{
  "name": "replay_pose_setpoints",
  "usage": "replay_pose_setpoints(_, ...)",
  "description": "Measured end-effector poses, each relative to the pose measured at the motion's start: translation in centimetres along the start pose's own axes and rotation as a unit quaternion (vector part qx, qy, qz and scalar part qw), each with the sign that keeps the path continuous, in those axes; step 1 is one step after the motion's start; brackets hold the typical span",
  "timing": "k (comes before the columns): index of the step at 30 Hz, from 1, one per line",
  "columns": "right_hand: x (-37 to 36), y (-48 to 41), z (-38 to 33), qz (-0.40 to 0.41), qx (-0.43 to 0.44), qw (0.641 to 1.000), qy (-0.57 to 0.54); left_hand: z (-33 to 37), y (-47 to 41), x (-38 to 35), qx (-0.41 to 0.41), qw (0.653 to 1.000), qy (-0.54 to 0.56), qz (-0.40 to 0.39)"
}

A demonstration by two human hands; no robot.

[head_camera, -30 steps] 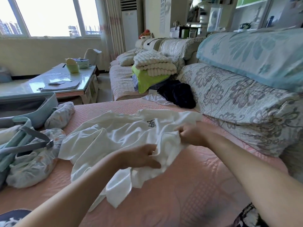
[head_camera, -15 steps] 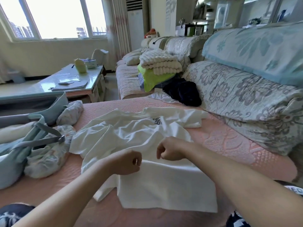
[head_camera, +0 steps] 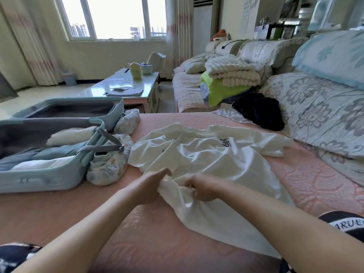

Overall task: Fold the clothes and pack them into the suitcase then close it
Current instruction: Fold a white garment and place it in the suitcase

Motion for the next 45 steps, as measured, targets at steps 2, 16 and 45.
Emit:
replay_pose_setpoints(2, 1.5, 0.1, 0.3, 0.018, -0.021, 0.999, -0.043, -0.2, 0.1, 1.9, 0.007, 0.999, 0.002, -0.032)
replay_pose_setpoints(16, 6.0, -4.5, 1.1, 0.063, -0.032, 0.985, -0.159, -3.2, -6.4, 4.6, 0.098, 0.986, 0.111, -0.072)
replay_pose_setpoints(45, 14.1, -36.5, 8.6, 0.278, -0.038, 0.956, 0.084, -19.3, -26.0, 8.1, 0.172, 0.964, -0.181, 0.096)
Point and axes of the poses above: each hand's wrist, its own y-axis away from the middle knuckle, its own x-axis out of the back of the hand, z = x × y, the point moved 6 cm from there along -y, towards the middle knuckle, and after that the axes turned 5 degrees about -y, right-handed, at the moved point
